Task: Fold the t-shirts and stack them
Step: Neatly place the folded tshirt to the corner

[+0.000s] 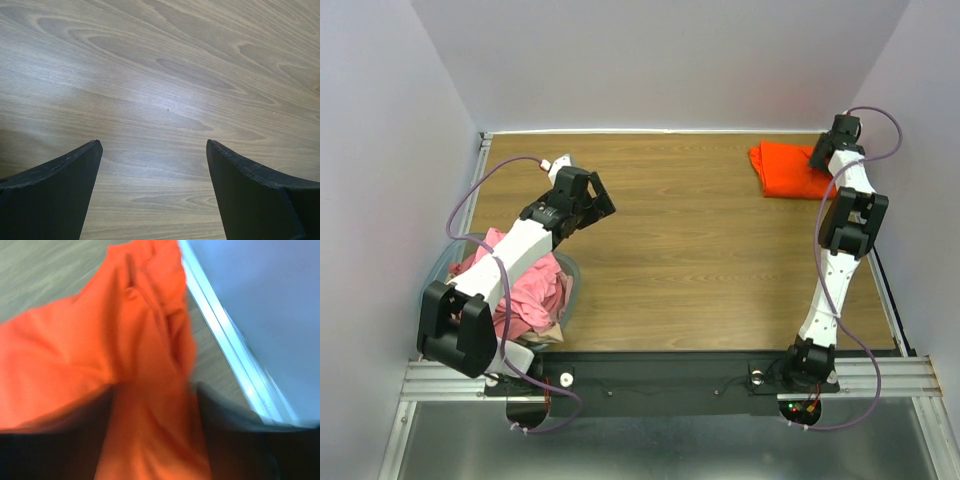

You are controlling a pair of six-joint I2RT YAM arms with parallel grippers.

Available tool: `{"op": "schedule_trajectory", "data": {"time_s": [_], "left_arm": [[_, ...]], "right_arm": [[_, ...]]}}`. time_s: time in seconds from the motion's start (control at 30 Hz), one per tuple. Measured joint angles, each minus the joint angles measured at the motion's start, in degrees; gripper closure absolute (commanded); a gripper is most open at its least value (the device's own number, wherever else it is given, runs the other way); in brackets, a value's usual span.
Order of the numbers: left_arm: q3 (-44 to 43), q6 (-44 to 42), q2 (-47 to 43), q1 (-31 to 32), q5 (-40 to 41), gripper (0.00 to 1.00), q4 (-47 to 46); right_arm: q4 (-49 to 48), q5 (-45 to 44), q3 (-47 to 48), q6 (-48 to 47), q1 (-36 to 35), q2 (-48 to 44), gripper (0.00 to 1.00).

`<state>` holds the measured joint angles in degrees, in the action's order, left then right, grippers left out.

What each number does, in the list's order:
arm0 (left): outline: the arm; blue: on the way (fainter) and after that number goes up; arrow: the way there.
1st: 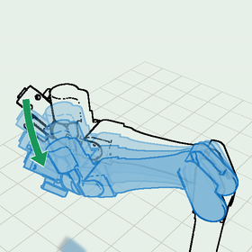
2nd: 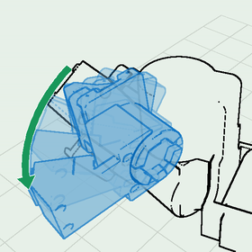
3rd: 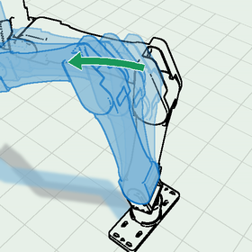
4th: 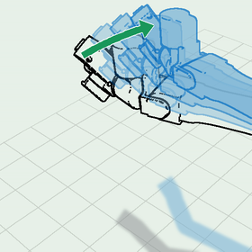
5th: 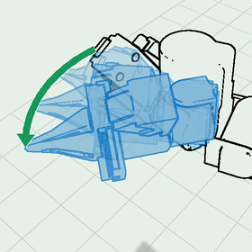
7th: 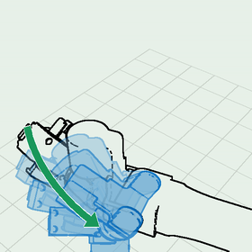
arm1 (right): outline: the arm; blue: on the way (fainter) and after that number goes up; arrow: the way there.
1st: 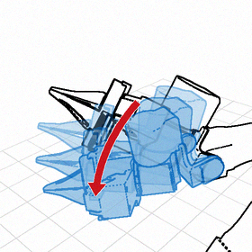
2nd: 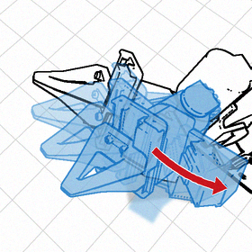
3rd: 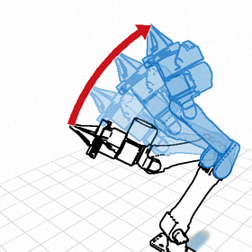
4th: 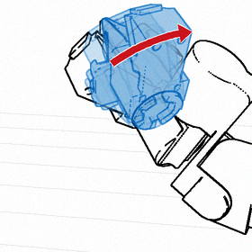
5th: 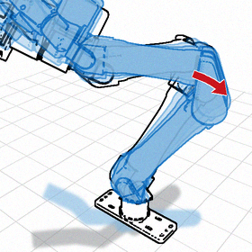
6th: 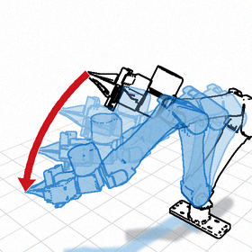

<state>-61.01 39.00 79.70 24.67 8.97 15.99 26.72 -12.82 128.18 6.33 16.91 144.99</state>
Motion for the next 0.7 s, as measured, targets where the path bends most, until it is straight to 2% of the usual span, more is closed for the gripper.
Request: {"op": "schedule_trajectory", "data": {"time_s": [0.17, 0.27, 0.37, 0.5, 0.63, 0.7], "left_arm": [[-0.13, 0.50, -1.14, 0.00, 0.52, 0.02, 0.66], [0.94, 0.90, -4.52, 0.00, 0.50, 0.02, 0.92], [4.55, 1.40, -10.69, 0.00, 0.50, 0.02, 0.28], [11.10, 2.23, -19.91, 0.00, 0.33, 0.02, 0.42], [16.74, 2.51, -27.96, 0.00, -0.42, 0.02, 0.87], [18.69, 2.78, -30.45, 0.00, -0.83, 0.02, 1.20]], "right_arm": [[1.14, 4.20, -4.98, -0.52, -0.13, -4.42, 0.00], [2.29, 5.31, -10.95, -0.11, -1.03, -11.61, 0.00], [2.16, 6.69, -20.24, 0.66, -3.48, -23.32, 0.00], [0.92, 6.67, -34.71, 3.45, -10.08, -42.25, 0.00], [-2.23, 9.27, -56.11, 8.48, -18.99, -64.32, 0.00], [-3.21, 10.99, -66.31, 10.99, -20.61, -73.83, 0.00]]}}
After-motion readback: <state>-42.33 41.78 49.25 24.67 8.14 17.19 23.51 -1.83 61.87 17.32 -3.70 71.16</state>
